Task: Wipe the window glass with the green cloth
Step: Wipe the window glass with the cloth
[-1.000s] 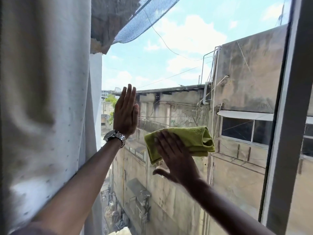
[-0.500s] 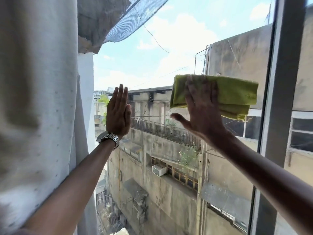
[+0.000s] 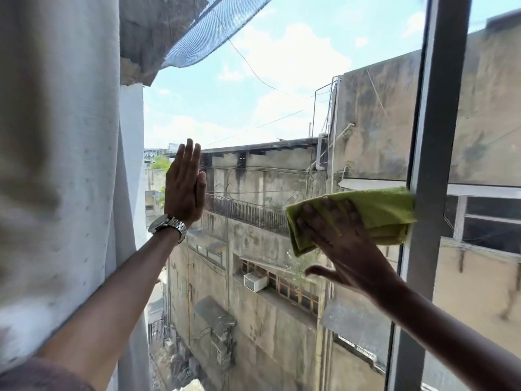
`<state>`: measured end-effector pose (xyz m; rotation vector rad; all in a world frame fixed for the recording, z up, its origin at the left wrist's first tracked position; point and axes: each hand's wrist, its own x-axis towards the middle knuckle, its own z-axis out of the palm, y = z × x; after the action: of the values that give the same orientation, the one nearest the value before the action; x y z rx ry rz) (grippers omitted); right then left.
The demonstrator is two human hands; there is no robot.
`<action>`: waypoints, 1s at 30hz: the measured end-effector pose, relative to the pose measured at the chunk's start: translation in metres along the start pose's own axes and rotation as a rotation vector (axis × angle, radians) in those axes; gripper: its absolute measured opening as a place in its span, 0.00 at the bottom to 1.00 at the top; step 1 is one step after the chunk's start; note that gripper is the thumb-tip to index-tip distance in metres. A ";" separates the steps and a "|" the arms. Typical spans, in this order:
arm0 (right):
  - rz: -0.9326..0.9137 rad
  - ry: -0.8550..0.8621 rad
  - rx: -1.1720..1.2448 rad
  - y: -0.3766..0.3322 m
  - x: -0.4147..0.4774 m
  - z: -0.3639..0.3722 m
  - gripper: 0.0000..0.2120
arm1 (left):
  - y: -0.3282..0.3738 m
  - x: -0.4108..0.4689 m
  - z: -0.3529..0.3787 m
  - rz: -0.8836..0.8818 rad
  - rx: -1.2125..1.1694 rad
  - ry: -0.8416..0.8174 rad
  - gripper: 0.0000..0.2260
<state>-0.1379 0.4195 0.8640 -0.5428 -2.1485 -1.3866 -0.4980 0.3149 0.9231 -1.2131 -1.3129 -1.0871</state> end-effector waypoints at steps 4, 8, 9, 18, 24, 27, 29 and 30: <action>0.215 0.008 0.116 0.008 0.033 -0.022 0.47 | 0.000 -0.001 0.001 -0.001 0.003 0.007 0.26; 0.227 0.055 0.243 -0.022 0.095 -0.035 0.51 | 0.001 -0.001 0.000 -0.006 -0.003 0.007 0.26; 0.182 0.066 0.253 -0.035 0.108 -0.034 0.51 | 0.001 0.000 -0.001 -0.003 -0.003 0.010 0.26; -0.006 -0.013 0.237 -0.071 0.048 -0.010 0.54 | 0.006 0.002 -0.007 -0.001 -0.005 0.014 0.26; 0.146 0.013 0.195 -0.003 0.053 -0.028 0.53 | 0.005 0.001 -0.007 -0.015 -0.009 0.013 0.26; 0.244 0.046 0.222 0.004 0.098 -0.045 0.54 | 0.004 0.002 -0.005 -0.010 -0.007 0.006 0.26; 0.255 0.044 0.247 -0.003 0.121 -0.051 0.56 | 0.005 0.002 -0.004 -0.014 -0.007 0.008 0.26; 0.245 0.045 0.265 -0.010 0.129 -0.052 0.56 | 0.004 0.002 -0.004 -0.013 -0.008 0.006 0.26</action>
<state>-0.2340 0.3743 0.9538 -0.6392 -2.1048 -0.9571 -0.4938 0.3117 0.9251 -1.2081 -1.3147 -1.1058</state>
